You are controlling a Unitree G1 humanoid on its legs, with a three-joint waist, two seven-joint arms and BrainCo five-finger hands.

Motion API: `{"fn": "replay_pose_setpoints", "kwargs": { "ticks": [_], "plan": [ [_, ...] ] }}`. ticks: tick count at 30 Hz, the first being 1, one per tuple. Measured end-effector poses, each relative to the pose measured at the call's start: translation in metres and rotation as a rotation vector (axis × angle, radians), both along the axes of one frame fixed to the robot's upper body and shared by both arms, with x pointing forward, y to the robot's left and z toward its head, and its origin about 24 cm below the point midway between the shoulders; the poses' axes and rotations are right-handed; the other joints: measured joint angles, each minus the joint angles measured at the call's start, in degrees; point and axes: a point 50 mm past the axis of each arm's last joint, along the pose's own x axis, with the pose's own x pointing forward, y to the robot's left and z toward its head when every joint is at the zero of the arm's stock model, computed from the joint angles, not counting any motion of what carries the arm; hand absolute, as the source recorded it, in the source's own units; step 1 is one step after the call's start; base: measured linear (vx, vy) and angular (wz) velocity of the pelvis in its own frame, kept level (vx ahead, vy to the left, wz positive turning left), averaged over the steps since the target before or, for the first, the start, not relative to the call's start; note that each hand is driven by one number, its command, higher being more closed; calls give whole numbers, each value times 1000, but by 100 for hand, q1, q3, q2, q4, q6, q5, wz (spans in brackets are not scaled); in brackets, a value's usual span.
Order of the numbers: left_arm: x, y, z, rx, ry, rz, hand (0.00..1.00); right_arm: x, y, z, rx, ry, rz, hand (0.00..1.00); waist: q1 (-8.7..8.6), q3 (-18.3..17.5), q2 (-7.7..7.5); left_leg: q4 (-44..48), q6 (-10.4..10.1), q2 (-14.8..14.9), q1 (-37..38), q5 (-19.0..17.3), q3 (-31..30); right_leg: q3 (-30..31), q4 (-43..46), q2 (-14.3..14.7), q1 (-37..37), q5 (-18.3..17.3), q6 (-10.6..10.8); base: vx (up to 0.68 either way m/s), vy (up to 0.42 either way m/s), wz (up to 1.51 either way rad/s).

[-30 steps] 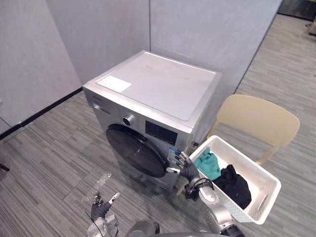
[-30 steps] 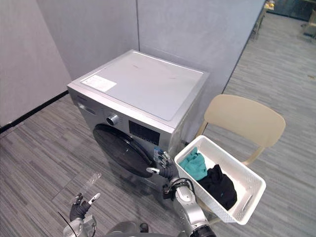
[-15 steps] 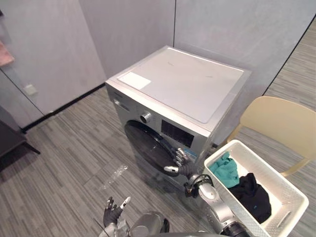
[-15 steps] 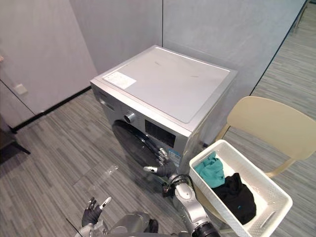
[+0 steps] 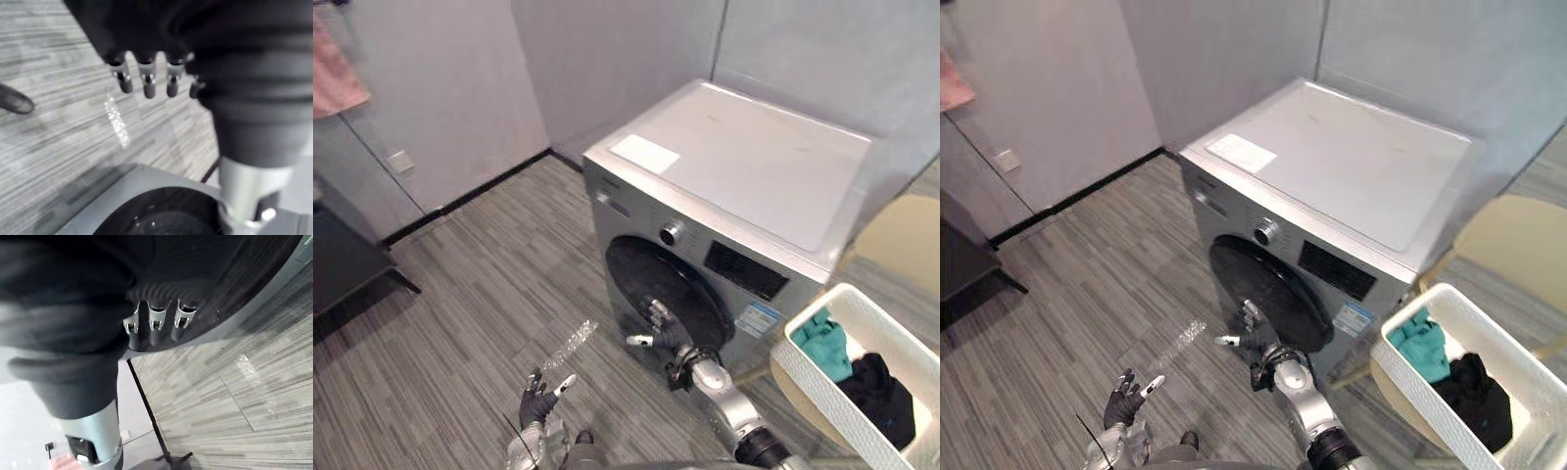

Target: Pick up the laundry basket with both hands and put the clothes into the washing machine.

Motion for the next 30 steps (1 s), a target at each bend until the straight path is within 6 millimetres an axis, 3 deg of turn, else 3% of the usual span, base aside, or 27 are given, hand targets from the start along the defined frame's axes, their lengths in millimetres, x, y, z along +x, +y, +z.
{"fn": "replay_pose_setpoints", "kwargs": {
  "ticks": [3,5,8,12,17,20,27,30],
  "plan": [
    [-1,8,1,26,-2,-4,0,10,-21,-1,-69,-16,-84,0,147,-10,56,131,147,-144,-4,-63,146,174,-147,-146,24,112,241,-77,85,-15],
    [-8,9,-1,26,14,6,0,17,-56,-2,-158,-25,-213,0,131,9,221,120,234,-119,-108,11,152,182,-162,-129,-90,184,356,-154,4,-7],
    [-21,-1,-6,-6,46,28,0,18,-101,7,-305,-77,-377,0,131,-7,297,-314,197,-85,-133,308,132,156,-211,-84,-275,258,338,-155,-25,5],
    [-33,0,-10,5,86,41,0,5,-133,31,-360,-189,-502,0,122,19,251,-783,163,-27,-138,556,161,150,-294,-27,-442,318,303,-73,-18,2],
    [-40,9,-13,43,121,60,0,-22,-131,29,-382,-194,-515,0,122,77,-61,-994,123,7,-146,665,223,195,-319,4,-539,362,287,-3,-6,-5],
    [-38,8,-14,50,125,45,0,-24,-125,26,-375,-185,-514,0,123,93,-187,-1058,148,-3,-128,748,306,246,-346,-3,-558,445,303,77,3,-7],
    [-36,7,-14,56,122,34,0,-11,-114,25,-370,-192,-477,0,125,129,-117,-1153,167,-5,-29,764,416,316,-414,-1,-537,450,314,44,-4,-7],
    [-32,7,-13,56,110,30,0,4,-113,20,-384,-168,-477,0,134,185,-138,-1149,167,-3,-37,764,415,314,-407,-1,-539,450,314,-4,-2,1]
  ]
}}
